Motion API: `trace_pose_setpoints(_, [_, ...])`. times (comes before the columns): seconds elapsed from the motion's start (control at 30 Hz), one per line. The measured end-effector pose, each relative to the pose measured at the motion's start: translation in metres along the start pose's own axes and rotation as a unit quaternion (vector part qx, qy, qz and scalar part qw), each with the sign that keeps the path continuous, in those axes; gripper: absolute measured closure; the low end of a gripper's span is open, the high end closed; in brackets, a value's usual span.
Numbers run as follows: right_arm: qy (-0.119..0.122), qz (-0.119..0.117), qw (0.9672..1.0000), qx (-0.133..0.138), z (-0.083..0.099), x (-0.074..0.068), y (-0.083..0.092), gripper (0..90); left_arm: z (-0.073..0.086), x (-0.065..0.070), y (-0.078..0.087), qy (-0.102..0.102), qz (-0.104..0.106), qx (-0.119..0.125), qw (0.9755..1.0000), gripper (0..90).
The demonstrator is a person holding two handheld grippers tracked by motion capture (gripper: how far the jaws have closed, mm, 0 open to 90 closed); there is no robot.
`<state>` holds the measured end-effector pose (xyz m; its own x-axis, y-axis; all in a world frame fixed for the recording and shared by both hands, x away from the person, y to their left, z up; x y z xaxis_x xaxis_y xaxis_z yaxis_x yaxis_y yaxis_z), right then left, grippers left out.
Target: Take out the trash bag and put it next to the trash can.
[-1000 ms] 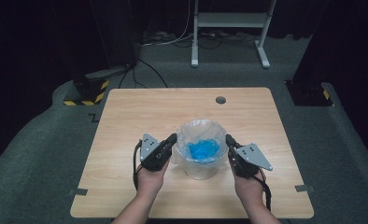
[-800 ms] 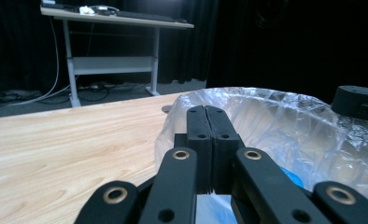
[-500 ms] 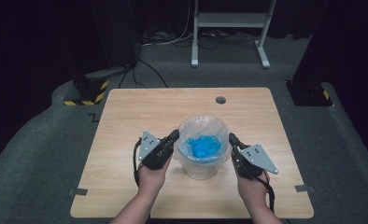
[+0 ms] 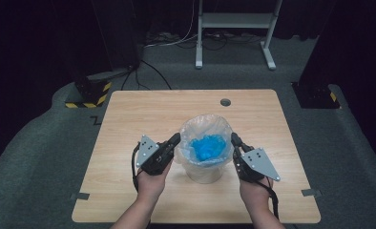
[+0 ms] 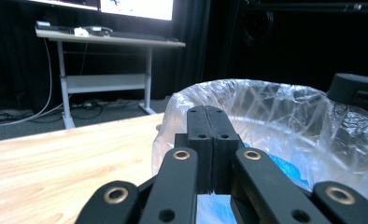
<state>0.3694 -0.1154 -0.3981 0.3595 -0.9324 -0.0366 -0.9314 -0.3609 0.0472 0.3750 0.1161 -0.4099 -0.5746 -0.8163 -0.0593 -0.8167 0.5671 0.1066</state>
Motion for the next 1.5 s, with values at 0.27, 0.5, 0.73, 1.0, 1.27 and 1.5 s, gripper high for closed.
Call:
trace_pose_setpoints(0.27, [-0.026,-0.033,0.9990,0.015,-0.022,-0.039,-0.011,90.0,0.002,0.000,0.003,0.006,0.009,-0.007,0.9999,88.9])
trace_pose_setpoints(0.5, [-0.046,-0.075,0.9960,0.012,-0.026,-0.072,-0.017,90.0,0.005,0.000,0.003,0.010,0.023,-0.019,0.9995,88.5])
trace_pose_setpoints(0.73, [-0.042,-0.103,0.9932,-0.035,0.015,-0.107,-0.021,90.0,0.012,-0.003,0.004,0.018,0.032,-0.030,0.9989,87.4])
trace_pose_setpoints(1.0, [-0.034,-0.126,0.9896,-0.060,0.038,-0.126,-0.020,90.0,0.014,-0.003,0.003,0.033,0.051,-0.043,0.9973,84.5])
trace_pose_setpoints(1.27, [-0.032,-0.136,0.9879,-0.067,0.049,-0.125,-0.021,90.0,0.010,-0.011,0.003,0.067,0.063,-0.036,0.9951,58.2])
trace_pose_setpoints(1.5, [-0.013,-0.135,0.9887,-0.064,0.055,-0.126,-0.020,90.0,0.019,-0.011,-0.011,0.081,0.065,-0.082,0.9912,41.2])
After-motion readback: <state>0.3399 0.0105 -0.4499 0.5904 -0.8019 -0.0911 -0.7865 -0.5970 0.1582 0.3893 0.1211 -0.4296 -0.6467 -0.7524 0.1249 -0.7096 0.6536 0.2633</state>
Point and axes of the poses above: each handheld gripper's, and its own axes: y roughly backward along the jaws, z roughly out of its underside, x roughly to its right, the point moved 5 cm from there along -y, roughly forward along the jaws, and after that the axes turned 11 degrees about -y, right-handed, at the moved point
